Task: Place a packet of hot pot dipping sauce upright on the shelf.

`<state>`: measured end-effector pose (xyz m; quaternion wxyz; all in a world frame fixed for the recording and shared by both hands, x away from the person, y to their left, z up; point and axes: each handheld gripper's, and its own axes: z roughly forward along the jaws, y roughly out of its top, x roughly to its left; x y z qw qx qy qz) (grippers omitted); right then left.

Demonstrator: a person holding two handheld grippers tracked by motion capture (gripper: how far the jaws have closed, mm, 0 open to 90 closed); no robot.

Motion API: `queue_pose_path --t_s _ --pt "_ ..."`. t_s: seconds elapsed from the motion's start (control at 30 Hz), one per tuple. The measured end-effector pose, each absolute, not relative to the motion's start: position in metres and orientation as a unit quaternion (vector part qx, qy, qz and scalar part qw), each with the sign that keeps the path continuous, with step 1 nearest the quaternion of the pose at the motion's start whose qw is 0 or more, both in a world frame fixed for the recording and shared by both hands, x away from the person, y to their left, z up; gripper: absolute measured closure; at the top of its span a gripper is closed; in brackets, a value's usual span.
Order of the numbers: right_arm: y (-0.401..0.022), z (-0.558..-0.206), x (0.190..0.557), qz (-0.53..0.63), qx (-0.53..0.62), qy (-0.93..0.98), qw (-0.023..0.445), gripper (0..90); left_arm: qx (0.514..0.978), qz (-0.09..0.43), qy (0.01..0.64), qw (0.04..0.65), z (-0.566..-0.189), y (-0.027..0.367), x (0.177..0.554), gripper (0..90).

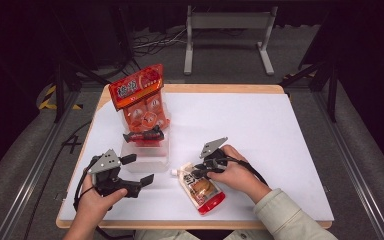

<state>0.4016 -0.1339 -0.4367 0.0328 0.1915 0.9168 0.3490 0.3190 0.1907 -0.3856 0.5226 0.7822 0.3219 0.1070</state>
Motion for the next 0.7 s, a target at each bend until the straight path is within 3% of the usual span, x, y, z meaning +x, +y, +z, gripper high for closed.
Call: queue_pose_path --t_s 0.17,0.7 --pt "-0.133 -0.434 0.399 0.351 0.189 0.916 0.035 87.2 0.783 0.106 0.321 0.522 -0.386 0.189 0.319 7.8" --pt "-0.151 -0.408 0.397 0.397 0.194 0.896 0.042 87.8 0.784 0.104 0.318 0.522 -0.387 0.187 0.319 7.7"
